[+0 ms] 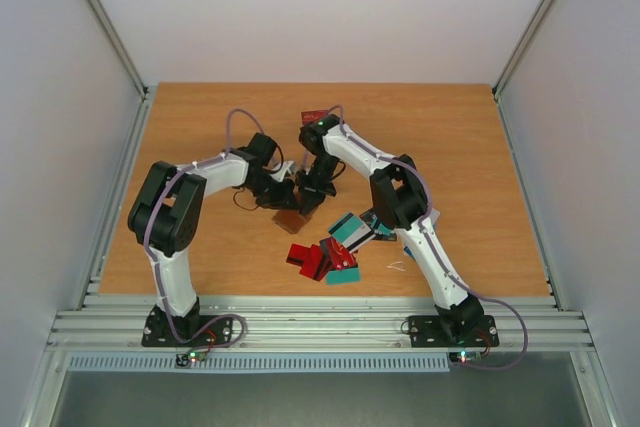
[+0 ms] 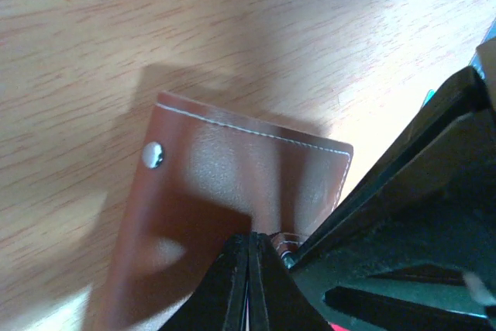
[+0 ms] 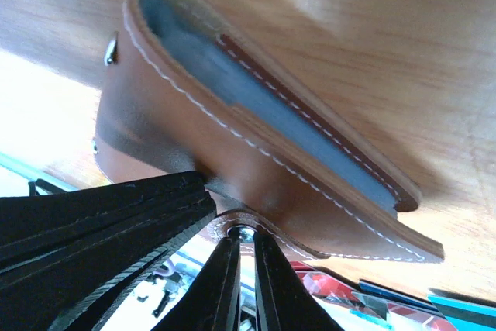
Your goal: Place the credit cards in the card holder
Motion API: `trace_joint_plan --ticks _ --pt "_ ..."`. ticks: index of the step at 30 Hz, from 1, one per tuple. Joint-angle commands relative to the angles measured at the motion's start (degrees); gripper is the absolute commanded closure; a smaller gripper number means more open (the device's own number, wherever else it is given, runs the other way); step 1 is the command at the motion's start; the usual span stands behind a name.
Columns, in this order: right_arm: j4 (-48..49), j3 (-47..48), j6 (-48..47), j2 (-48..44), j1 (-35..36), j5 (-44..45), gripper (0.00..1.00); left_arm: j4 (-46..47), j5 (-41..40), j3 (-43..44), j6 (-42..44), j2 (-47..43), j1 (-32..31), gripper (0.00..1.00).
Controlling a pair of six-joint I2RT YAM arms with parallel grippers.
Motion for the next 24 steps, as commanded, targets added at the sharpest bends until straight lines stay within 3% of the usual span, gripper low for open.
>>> trace_joint_plan --ticks 1,11,17,24 --pt "-1.9 -0.9 -0.4 4.2 2.6 5.3 0.92 2.5 -4.3 -3.6 -2.2 2.7 0.0 0.95" --pt "-1.1 -1.9 0.5 5.4 2.8 7.4 0.93 2.3 -1.9 -5.3 -8.0 -3.9 0.1 0.88" --pt "0.2 -1.9 0.6 5.0 2.8 6.9 0.93 -2.9 -6.7 -6.4 -7.1 -9.7 0.2 0.84" --pt "6.5 -3.9 0.0 2.3 2.9 1.9 0.93 -1.5 -6.4 -8.3 -4.2 -4.4 0.3 0.85"
